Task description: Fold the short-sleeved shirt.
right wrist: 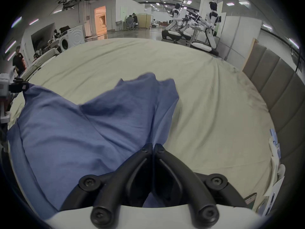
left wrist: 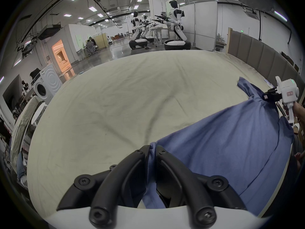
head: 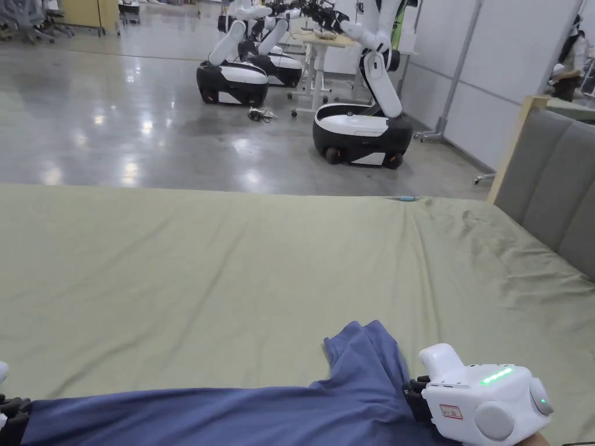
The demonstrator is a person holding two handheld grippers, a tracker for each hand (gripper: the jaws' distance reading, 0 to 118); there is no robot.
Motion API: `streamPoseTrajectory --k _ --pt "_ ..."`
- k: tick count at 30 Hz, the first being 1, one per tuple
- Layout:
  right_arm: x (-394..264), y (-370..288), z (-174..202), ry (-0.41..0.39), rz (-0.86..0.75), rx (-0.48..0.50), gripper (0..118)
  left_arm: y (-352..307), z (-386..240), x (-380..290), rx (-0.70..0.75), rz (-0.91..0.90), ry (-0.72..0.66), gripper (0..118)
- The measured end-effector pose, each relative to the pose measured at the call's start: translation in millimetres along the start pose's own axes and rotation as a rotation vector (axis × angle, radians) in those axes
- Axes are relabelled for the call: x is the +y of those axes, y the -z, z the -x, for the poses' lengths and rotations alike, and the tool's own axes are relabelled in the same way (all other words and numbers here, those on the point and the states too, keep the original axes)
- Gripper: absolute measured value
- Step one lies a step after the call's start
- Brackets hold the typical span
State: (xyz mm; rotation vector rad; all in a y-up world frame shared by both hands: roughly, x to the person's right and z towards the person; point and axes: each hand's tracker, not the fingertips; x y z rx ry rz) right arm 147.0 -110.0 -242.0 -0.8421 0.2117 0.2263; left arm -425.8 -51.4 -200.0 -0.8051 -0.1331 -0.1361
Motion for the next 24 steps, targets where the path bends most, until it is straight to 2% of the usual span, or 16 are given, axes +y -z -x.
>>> streamPoseTrajectory --k 3,11,15,18,22,24 --pt "11.9 -31.4 -1.3 0.033 -0.064 0.010 3 -15.1 5.5 2.9 -0.005 -0.018 -0.023 8" --pt "17.5 -162.7 -3.6 0.052 -0.226 0.022 3 -127.1 -8.4 -5.2 0.024 -0.151 -0.033 8" --pt "-18.9 -237.2 2.5 0.076 -0.290 0.062 3 -192.0 -17.6 -39.4 0.034 -0.201 -0.006 8" --pt "-62.8 -265.2 11.5 0.064 -0.301 0.057 3 -218.9 -22.5 -75.5 0.036 -0.196 0.007 8" --pt "-132.6 -260.9 20.6 0.113 -0.228 0.076 3 -219.7 -39.5 -135.9 0.041 -0.072 0.041 8" --pt "-167.6 -247.8 27.3 0.141 -0.156 0.094 3 -189.9 -39.4 -176.4 0.033 -0.005 0.011 8"
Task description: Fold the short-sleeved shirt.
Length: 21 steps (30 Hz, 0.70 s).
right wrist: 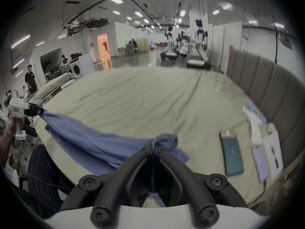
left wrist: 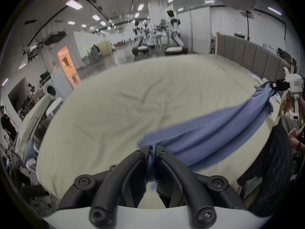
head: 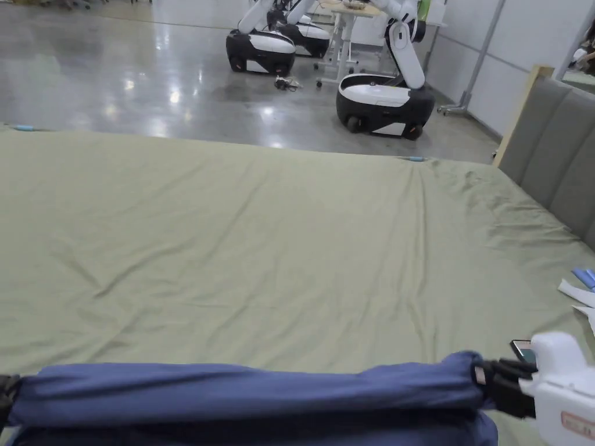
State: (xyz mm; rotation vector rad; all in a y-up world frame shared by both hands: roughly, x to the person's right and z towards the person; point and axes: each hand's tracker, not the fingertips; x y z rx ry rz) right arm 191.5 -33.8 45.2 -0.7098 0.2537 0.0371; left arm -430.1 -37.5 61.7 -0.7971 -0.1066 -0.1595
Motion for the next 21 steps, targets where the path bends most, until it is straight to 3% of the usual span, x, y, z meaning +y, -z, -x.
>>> streamPoseTrajectory --k 4,8,9,10,12,13,17,18,19,20,21 --pt "-36.2 20.4 -1.5 0.069 0.044 -0.007 3 24.9 -4.3 -26.1 0.011 0.070 -0.055 8" --pt "-43.8 20.1 -3.3 0.079 0.031 0.001 3 22.1 -5.0 -27.4 0.006 0.076 -0.090 9" --pt "-42.6 14.4 -2.1 0.078 0.015 0.002 8 14.5 -4.5 -25.6 0.012 0.053 -0.095 21" --pt "-41.2 10.4 -1.7 0.067 0.001 -0.002 38 7.4 -4.9 -24.2 0.019 0.018 -0.101 49" --pt "-36.7 -6.9 6.8 0.022 -0.043 0.002 102 -15.8 -4.8 -22.4 0.005 -0.014 -0.115 90" --pt "-35.7 -14.4 12.3 0.011 -0.054 0.006 111 -27.6 -6.3 -23.2 -0.003 -0.035 -0.123 99" --pt "-28.8 -53.2 54.4 -0.002 -0.157 0.010 109 -78.6 -13.5 -41.3 -0.028 -0.151 -0.207 98" --pt "-28.0 -61.2 64.7 0.000 -0.190 -0.002 103 -86.4 -14.6 -48.5 -0.025 -0.175 -0.235 95" --pt "-28.1 -65.5 71.1 0.008 -0.205 0.012 70 -90.4 -14.3 -53.2 -0.038 -0.185 -0.253 71" --pt "-27.8 -70.4 79.1 0.018 -0.226 0.025 28 -93.6 -14.2 -58.5 -0.049 -0.182 -0.268 31" --pt "-27.2 -73.7 89.4 0.030 -0.243 0.005 0 -93.6 -12.9 -62.3 -0.048 -0.175 -0.282 4"
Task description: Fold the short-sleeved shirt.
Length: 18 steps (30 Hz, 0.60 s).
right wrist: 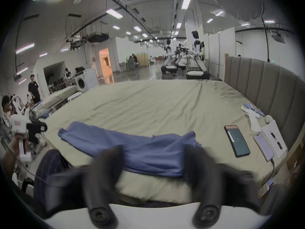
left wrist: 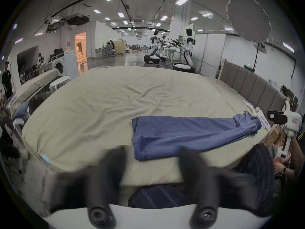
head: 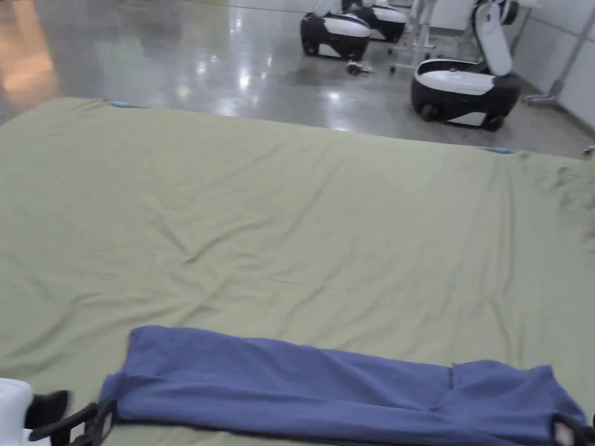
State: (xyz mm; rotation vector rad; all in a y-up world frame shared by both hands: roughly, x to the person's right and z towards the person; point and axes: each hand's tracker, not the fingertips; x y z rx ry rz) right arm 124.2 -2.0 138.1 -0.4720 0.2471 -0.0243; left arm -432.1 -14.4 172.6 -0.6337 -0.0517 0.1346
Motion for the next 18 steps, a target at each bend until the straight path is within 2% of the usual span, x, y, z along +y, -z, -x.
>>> streamPoseTrajectory --k 2,3,4,6,8,9,10,13,14,15,18 --pt "-2.0 -0.5 12.8 0.010 -0.059 -0.049 0 5.8 8.1 -6.6 0.050 -0.007 0.021 4" --pt "-1.9 0.4 18.3 0.048 -0.046 0.008 0 13.0 14.9 -6.1 -0.021 0.064 0.034 4" --pt "-0.4 2.5 24.2 0.067 -0.023 0.048 0 18.9 22.0 -6.5 -0.032 0.080 0.023 4" --pt "3.3 7.2 37.7 0.058 -0.030 0.033 0 29.2 41.5 -5.0 -0.037 0.055 -0.011 6" --pt "4.4 12.5 51.6 0.047 -0.021 0.046 0 43.2 69.2 1.8 -0.096 0.063 -0.113 8" --pt "10.5 14.7 62.8 0.042 -0.018 0.050 0 51.2 81.9 3.4 -0.108 0.068 -0.155 21" --pt "11.2 17.1 69.7 0.038 -0.017 0.048 0 58.9 95.9 4.7 -0.161 0.081 -0.204 43" --pt "17.4 24.6 89.1 0.043 -0.006 0.063 0 84.5 132.3 7.4 -0.329 0.146 -0.338 97" --pt "18.2 27.3 96.0 0.062 -0.002 0.078 0 95.5 147.6 5.2 -0.422 0.162 -0.423 105" --pt "18.4 30.0 101.9 0.075 0.001 0.081 0 103.3 153.4 6.0 -0.493 0.163 -0.510 108" --pt "20.7 38.2 103.3 0.089 0.011 0.082 0 150.3 186.0 -6.0 -0.656 0.229 -0.765 108"
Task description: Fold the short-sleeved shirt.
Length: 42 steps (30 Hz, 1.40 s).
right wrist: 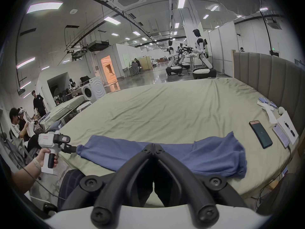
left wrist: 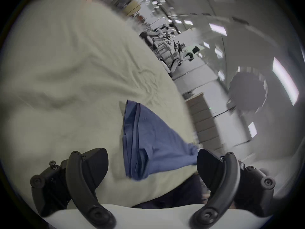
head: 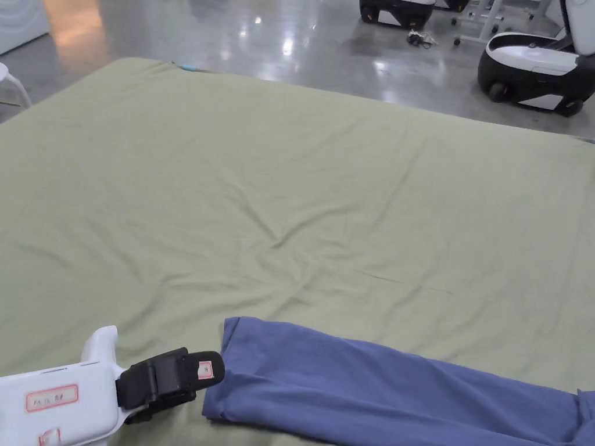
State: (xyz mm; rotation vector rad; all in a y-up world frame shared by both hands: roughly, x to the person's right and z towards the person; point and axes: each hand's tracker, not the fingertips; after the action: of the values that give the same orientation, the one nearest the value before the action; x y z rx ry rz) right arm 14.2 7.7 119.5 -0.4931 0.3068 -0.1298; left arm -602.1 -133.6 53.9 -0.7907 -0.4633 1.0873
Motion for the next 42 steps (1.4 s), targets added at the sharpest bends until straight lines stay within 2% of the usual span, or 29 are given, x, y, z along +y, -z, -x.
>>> streamPoseTrajectory --k 2,3,5,9,10,11,12,13,14,15,16,18,20,25,31,34,37,39,40,42 --pt "-0.1 8.1 7.9 0.001 0.008 -0.005 0 25.1 21.8 9.1 -0.108 0.090 -0.137 108" --pt "4.0 11.8 15.1 -0.002 0.016 0.001 0 35.3 35.7 13.3 -0.227 0.104 -0.162 108" --pt "5.4 17.2 25.4 -0.007 0.021 0.007 0 52.6 43.6 23.2 -0.330 0.156 -0.197 108" --pt "9.2 25.0 28.6 -0.035 0.045 0.001 0 92.4 38.2 23.2 -0.376 0.200 -0.164 107" --pt "9.5 27.7 30.6 -0.040 0.048 -0.001 0 98.4 38.1 21.4 -0.389 0.203 -0.148 104" --pt "10.8 30.5 33.2 -0.041 0.052 -0.002 0 102.5 36.1 21.6 -0.388 0.213 -0.120 89" --pt "11.7 33.2 34.5 -0.039 0.057 0.002 0 101.7 34.4 25.7 -0.355 0.232 -0.145 48" --pt "12.3 35.6 35.8 -0.037 0.061 0.003 0 99.7 33.0 27.5 -0.246 0.215 -0.139 6" --pt "13.0 38.3 37.6 -0.037 0.064 0.003 0 101.3 35.7 26.7 -0.049 0.192 -0.187 6" --pt "14.1 39.9 40.2 -0.040 0.067 0.007 0 99.0 41.4 25.8 -0.053 0.178 -0.214 6" --pt "15.2 41.3 41.4 -0.043 0.068 0.013 0 95.5 32.9 25.0 -0.152 0.187 -0.143 6" --pt "18.3 43.4 44.4 -0.051 0.067 0.025 0 88.1 -1.7 24.5 0.066 0.177 0.036 6" --pt "20.6 40.7 47.7 -0.058 0.052 0.039 0 75.4 -28.3 21.0 0.203 0.110 0.218 6" --pt "20.9 29.5 48.8 -0.075 0.027 0.058 0 31.3 -69.6 29.1 0.439 -0.089 0.296 6" --pt "11.8 11.7 41.9 -0.118 -0.034 0.055 0 43.8 -130.7 2.9 0.407 -0.058 0.318 6" --pt "6.8 -1.0 34.3 -0.120 -0.055 0.068 0 80.3 -161.3 -18.5 0.301 -0.011 0.293 6" --pt "-1.3 -16.6 21.8 -0.147 -0.087 0.040 0 139.5 -176.1 -43.1 0.202 0.042 0.300 6" --pt "-5.4 -24.2 10.3 -0.102 -0.104 0.030 0 187.3 -179.4 -54.0 0.263 0.112 0.292 6" --pt "-7.9 -27.5 2.6 -0.065 -0.106 0.021 0 213.5 -180.1 -61.9 0.293 0.124 0.330 6" --pt "-10.9 -32.7 -8.8 -0.057 -0.106 0.004 0 253.9 -182.7 -81.0 0.434 0.160 0.454 6"
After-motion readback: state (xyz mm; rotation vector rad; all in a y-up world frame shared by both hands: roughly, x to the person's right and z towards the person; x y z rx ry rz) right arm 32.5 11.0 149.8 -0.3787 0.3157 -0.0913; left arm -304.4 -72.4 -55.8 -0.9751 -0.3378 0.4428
